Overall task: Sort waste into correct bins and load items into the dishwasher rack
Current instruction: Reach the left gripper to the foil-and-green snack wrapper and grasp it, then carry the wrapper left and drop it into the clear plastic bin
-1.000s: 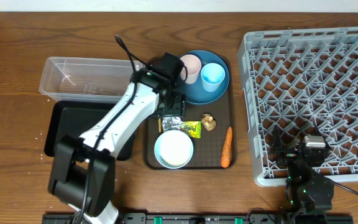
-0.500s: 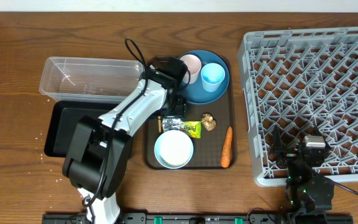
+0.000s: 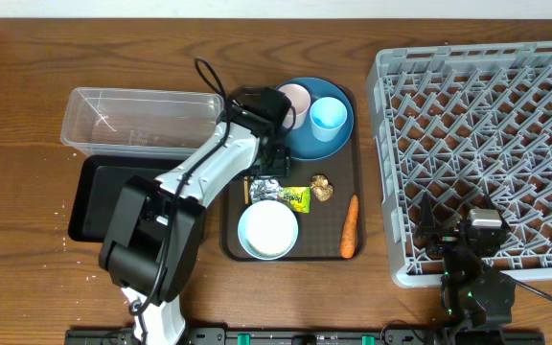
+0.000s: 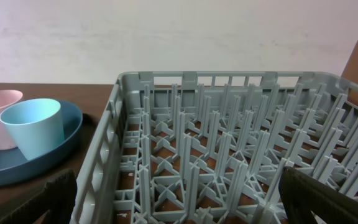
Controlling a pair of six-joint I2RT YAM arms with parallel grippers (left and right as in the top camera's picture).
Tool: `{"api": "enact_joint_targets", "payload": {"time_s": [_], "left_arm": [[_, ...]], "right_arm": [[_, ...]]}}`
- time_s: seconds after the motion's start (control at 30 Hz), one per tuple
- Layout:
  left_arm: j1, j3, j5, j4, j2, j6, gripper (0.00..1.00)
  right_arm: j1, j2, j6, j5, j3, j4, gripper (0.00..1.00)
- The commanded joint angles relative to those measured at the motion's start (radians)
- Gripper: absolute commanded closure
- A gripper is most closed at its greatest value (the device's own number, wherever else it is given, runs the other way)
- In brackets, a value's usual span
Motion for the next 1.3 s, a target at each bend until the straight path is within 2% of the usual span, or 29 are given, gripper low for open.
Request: {"api": "enact_joint_targets", "payload": {"time_s": [0.0,0.63,0.77,0.87,1.07,1.27], "left_arm": [[-0.021,-0.024,-0.015,0.017,0.013,-0.01,0.22],[-0.037,-0.072,-0.038,0.051,0.013,-0.01,0.24],[-0.037,-0.072,-0.038,0.05,0.013,-0.009,0.3],[-0.037,-0.072,-0.038,0.051,0.013,-0.009,0.42],[-0.037,-0.072,-0.038,0.051,0.013,-0.009,0.52],[-0.037,-0.072,-0.038,0.051,0.013,-0.009,0.74]], "right_arm": [[-0.007,0.0,0.004,0.01,-0.002,-0.003,0.01],[-0.007,0.0,0.004,0.01,-0.002,-0.003,0.01],[-0.007,0.0,0.004,0.01,-0.002,-0.003,0.01],[-0.007,0.0,0.004,0.01,-0.002,-0.003,0.01],[-0.007,0.0,0.004,0.01,-0.002,-0.003,0.01],[-0.007,0.0,0.004,0.01,-0.002,-0.003,0.01]]}}
